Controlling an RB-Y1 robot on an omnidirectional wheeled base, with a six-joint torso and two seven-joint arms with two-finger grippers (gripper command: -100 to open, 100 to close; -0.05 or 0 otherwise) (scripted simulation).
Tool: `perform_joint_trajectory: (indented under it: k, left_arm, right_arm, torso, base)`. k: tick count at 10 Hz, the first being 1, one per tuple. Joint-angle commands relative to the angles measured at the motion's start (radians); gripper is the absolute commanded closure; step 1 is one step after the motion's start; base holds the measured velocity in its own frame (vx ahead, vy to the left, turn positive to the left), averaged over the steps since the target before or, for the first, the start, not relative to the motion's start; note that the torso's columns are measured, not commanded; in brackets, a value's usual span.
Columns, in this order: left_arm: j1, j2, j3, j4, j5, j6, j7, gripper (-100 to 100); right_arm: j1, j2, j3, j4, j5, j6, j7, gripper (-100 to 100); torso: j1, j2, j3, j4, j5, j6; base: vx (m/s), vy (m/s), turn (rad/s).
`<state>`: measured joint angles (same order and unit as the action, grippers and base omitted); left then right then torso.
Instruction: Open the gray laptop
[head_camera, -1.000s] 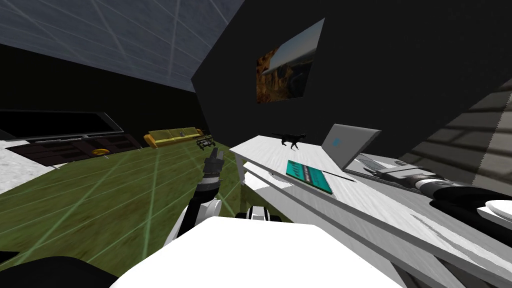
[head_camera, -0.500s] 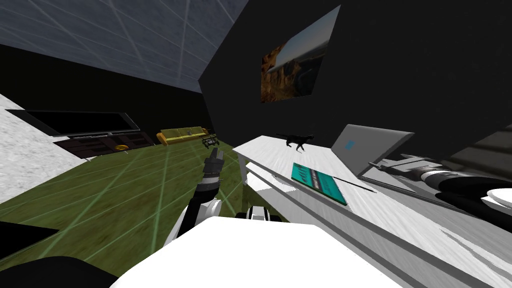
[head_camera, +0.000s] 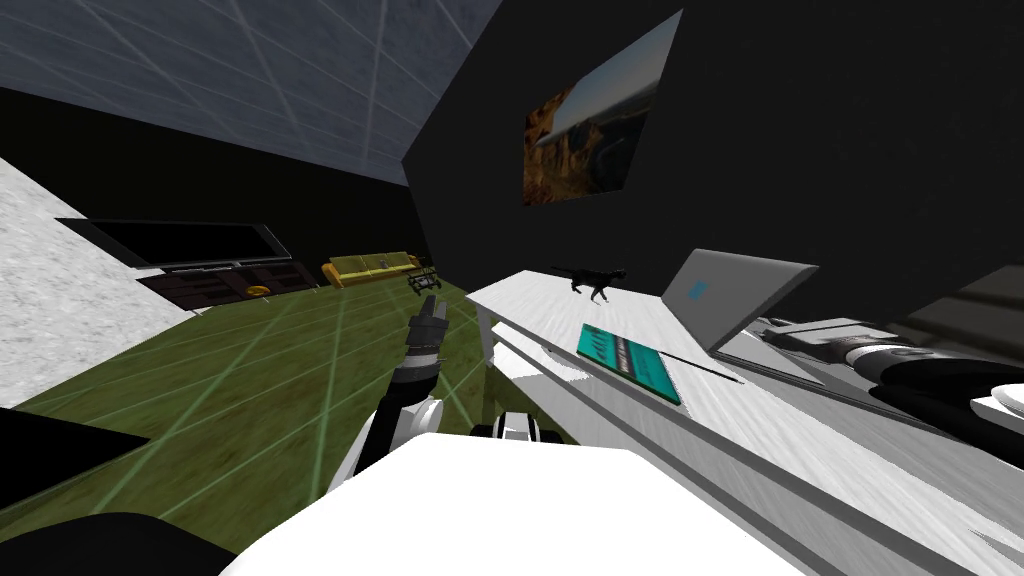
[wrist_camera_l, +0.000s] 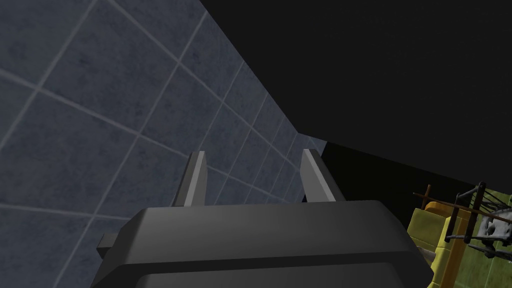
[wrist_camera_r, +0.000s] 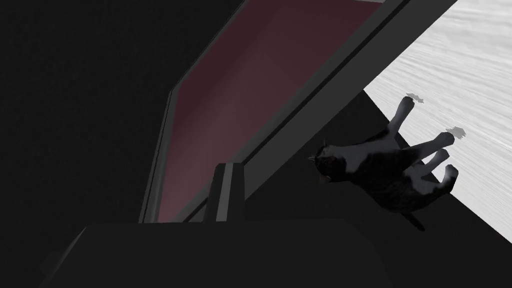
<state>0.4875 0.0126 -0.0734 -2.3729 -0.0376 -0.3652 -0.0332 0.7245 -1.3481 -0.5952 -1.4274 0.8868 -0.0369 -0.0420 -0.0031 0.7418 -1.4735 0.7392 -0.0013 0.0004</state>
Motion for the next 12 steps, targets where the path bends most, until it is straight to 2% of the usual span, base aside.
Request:
perform_joint_trajectory:
  k: [1,3,4,5,6,12]
  left_arm:
    - [0.0,0.0,0.0,0.0,0.0,0.0,0.0,0]
    - [0.0,0.0,0.0,0.0,0.0,0.0,0.0,0]
    - [0.0,0.0,0.0,0.0,0.0,0.0,0.0,0]
    - [0.0,0.0,0.0,0.0,0.0,0.0,0.0,0]
    - [0.0,0.0,0.0,0.0,0.0,0.0,0.0,0]
    - [0.0,0.0,0.0,0.0,0.0,0.0,0.0,0]
  right_arm:
    - [-0.05,0.039,0.005,0.018,-0.048,-0.024,-0.023,100]
    - [-0.096,0.077,0.008,0.033,-0.095,-0.044,-0.044,100]
    - [-0.083,0.068,0.007,0.028,-0.082,-0.038,-0.037,100]
    - [-0.071,0.057,0.005,0.054,-0.069,-0.015,-0.027,-100]
    - [-0.067,0.055,0.005,0.06,-0.065,-0.009,-0.024,-100]
    - [-0.021,0.015,-0.002,0.137,-0.016,0.07,0.014,-100]
  torso:
    - [0.002,-0.002,-0.001,0.0,0.001,0.0]
    - [0.004,-0.005,-0.003,-0.002,0.002,-0.001]
    - [0.004,-0.005,-0.003,-0.002,0.002,0.0]
    - [0.006,-0.007,-0.005,-0.002,0.002,0.0]
    - [0.011,-0.011,-0.007,-0.003,0.004,-0.001]
    - [0.002,-0.001,0.0,0.0,0.001,0.0]
  base:
    - [-0.101,-0.093,0.051]
    - [-0.107,-0.094,0.069]
    - [-0.041,-0.034,0.01]
    - [0.063,0.084,0.032]
    - [0.123,0.118,0.015]
    - [0.108,0.119,0.022]
